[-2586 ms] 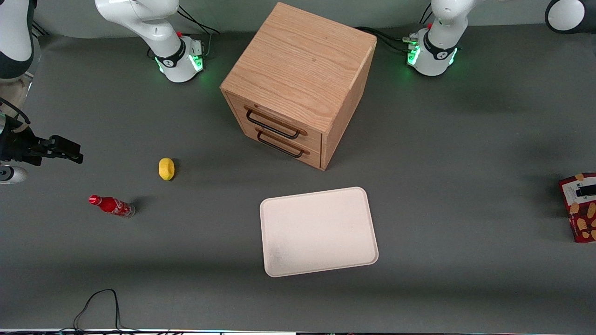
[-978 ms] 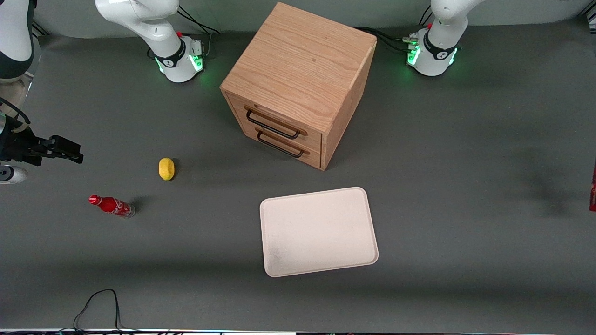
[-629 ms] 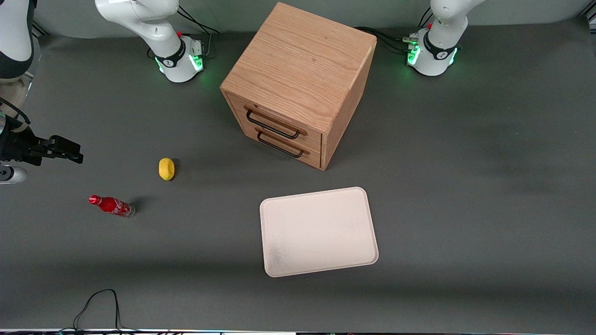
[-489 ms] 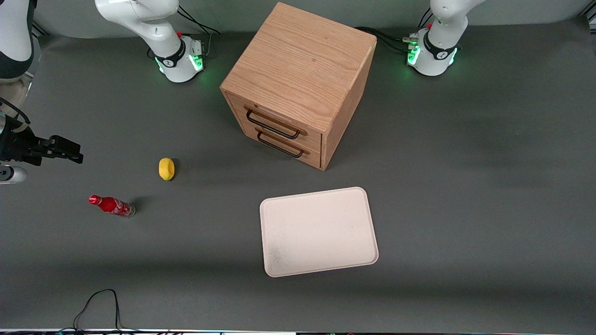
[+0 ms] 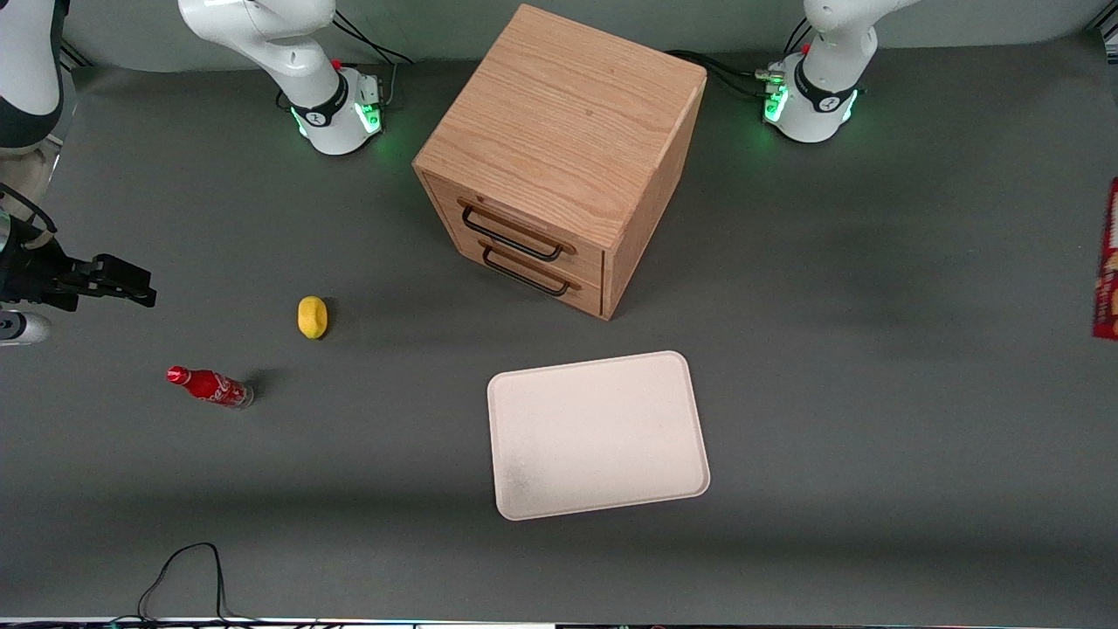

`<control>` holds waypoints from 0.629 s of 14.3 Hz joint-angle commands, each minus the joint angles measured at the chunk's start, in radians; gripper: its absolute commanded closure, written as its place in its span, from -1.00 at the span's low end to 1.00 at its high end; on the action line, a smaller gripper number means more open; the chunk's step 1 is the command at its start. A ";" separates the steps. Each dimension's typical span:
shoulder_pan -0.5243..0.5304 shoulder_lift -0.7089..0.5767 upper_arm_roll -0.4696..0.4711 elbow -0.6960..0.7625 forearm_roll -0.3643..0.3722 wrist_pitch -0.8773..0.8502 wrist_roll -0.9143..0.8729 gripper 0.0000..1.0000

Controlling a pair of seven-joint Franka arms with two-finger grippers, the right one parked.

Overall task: Place red cookie box on tray
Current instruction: 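Lift the shortbread box and carry it over the white tray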

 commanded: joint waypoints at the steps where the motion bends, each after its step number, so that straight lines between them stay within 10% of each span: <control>1: -0.192 0.002 0.016 -0.014 -0.047 0.062 -0.278 1.00; 9: -0.520 0.251 -0.053 0.027 -0.047 0.494 -0.642 1.00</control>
